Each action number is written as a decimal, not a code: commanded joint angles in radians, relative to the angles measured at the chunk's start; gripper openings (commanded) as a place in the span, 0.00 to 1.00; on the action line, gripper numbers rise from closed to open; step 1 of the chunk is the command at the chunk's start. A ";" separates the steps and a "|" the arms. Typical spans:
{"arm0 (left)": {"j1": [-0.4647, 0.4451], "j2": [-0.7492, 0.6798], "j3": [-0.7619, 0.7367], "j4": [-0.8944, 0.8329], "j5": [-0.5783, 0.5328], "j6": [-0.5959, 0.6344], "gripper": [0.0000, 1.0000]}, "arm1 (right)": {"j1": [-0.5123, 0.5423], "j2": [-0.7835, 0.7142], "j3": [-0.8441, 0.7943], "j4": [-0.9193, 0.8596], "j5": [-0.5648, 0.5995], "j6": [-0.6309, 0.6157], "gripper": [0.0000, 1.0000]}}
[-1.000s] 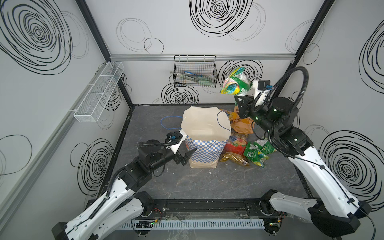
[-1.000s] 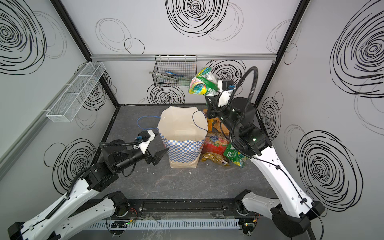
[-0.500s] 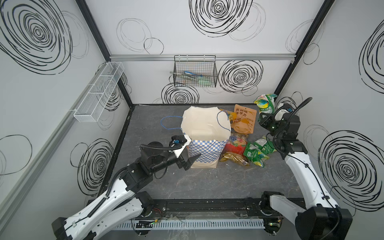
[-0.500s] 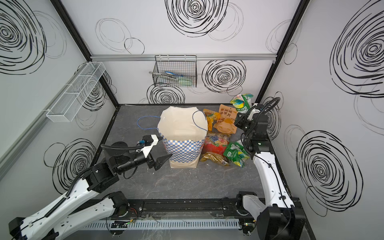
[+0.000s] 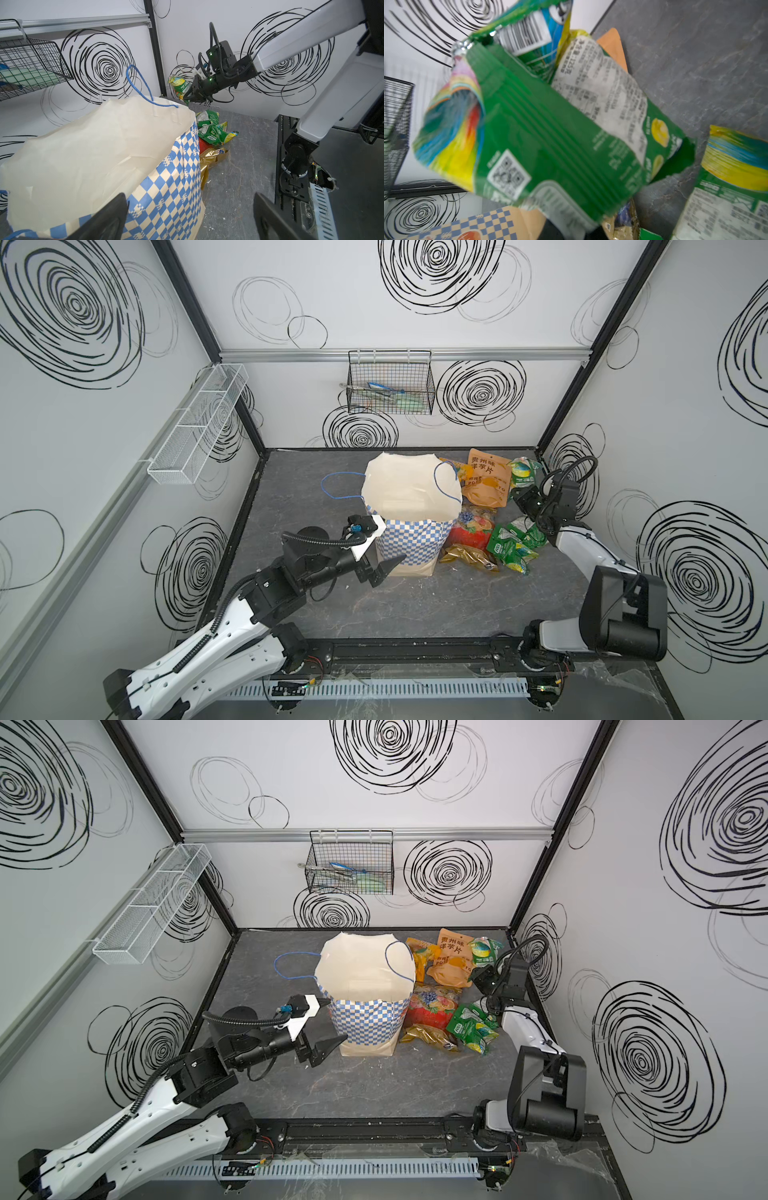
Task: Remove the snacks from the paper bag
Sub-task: 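Carry the green pack beyond the bag and lower it onto the table, then open the right gripper to release the green snack pack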
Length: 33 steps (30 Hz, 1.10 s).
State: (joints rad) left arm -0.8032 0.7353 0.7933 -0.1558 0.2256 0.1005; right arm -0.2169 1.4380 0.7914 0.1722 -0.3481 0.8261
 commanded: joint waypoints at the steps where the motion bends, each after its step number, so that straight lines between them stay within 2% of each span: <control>1: -0.003 0.006 0.026 0.035 -0.009 0.009 0.96 | -0.007 0.070 0.066 0.015 -0.028 -0.021 0.00; 6: -0.003 0.013 0.026 0.032 -0.020 0.013 0.96 | -0.007 0.127 0.029 0.055 -0.063 -0.015 0.00; 9: -0.003 0.018 0.026 0.031 -0.024 0.016 0.96 | -0.007 0.125 0.015 0.047 -0.055 -0.041 0.12; 11: -0.003 0.022 0.027 0.029 -0.024 0.016 0.96 | -0.009 0.118 0.012 0.040 -0.048 -0.058 0.15; 15: -0.002 0.027 0.029 0.025 -0.028 0.020 0.96 | -0.009 0.103 -0.006 0.041 -0.041 -0.062 0.27; 25: -0.003 0.027 0.027 0.024 -0.040 0.024 0.96 | -0.009 0.038 -0.039 0.010 -0.006 -0.089 0.42; 29: -0.003 0.030 0.027 0.022 -0.044 0.026 0.96 | -0.006 -0.035 -0.018 -0.025 0.021 -0.108 0.55; 33: -0.004 0.026 0.025 0.023 -0.061 0.028 0.96 | 0.037 -0.132 0.035 -0.068 0.063 -0.156 0.76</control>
State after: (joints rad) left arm -0.8032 0.7647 0.7933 -0.1619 0.1829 0.1120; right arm -0.2104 1.3769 0.7719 0.1371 -0.3279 0.7143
